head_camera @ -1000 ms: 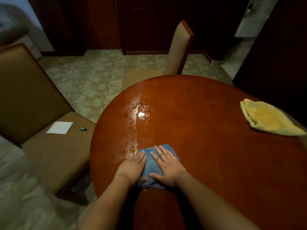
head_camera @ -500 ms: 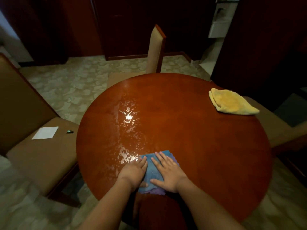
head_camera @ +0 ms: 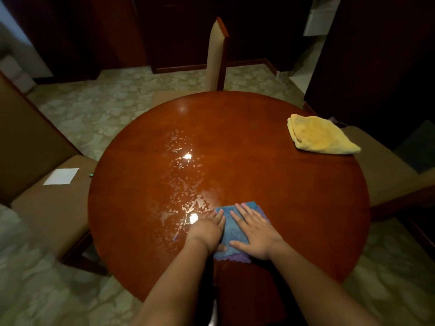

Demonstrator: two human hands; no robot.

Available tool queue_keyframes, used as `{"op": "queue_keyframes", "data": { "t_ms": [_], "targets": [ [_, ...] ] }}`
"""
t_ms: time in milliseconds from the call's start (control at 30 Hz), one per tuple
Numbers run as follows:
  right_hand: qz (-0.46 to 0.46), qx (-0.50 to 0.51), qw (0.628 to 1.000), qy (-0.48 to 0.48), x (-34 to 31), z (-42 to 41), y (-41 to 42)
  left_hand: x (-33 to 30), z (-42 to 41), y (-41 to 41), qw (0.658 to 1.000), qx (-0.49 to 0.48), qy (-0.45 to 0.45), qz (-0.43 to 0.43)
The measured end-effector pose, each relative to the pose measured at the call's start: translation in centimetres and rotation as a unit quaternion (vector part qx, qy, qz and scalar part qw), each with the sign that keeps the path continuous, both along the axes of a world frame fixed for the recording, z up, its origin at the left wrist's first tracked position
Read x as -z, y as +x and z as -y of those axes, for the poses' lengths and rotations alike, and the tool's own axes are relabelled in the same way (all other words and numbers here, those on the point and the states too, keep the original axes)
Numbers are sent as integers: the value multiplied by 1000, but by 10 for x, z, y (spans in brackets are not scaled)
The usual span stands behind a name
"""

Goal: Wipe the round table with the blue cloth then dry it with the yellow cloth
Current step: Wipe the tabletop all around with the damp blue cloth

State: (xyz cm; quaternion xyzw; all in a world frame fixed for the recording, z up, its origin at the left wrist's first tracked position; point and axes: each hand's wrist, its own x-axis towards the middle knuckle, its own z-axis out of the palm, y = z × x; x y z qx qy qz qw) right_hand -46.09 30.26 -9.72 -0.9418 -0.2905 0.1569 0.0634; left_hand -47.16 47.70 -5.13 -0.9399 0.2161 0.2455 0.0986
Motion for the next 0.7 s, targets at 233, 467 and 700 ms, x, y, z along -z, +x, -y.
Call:
{"op": "queue_keyframes", "data": {
  "t_ms": [233, 467, 700],
  "targets": [
    [-10, -13, 1000, -15, -1, 57, 25, -1, 57, 20, 1000, -15, -11, -4],
    [-24, -24, 999, -27, -4, 84, 43, -1, 86, 33, 999, -35, -7, 3],
    [-26, -10, 999, -17, -9, 46, 32, -1, 54, 24, 998, -56, -9, 2]
  ]
}}
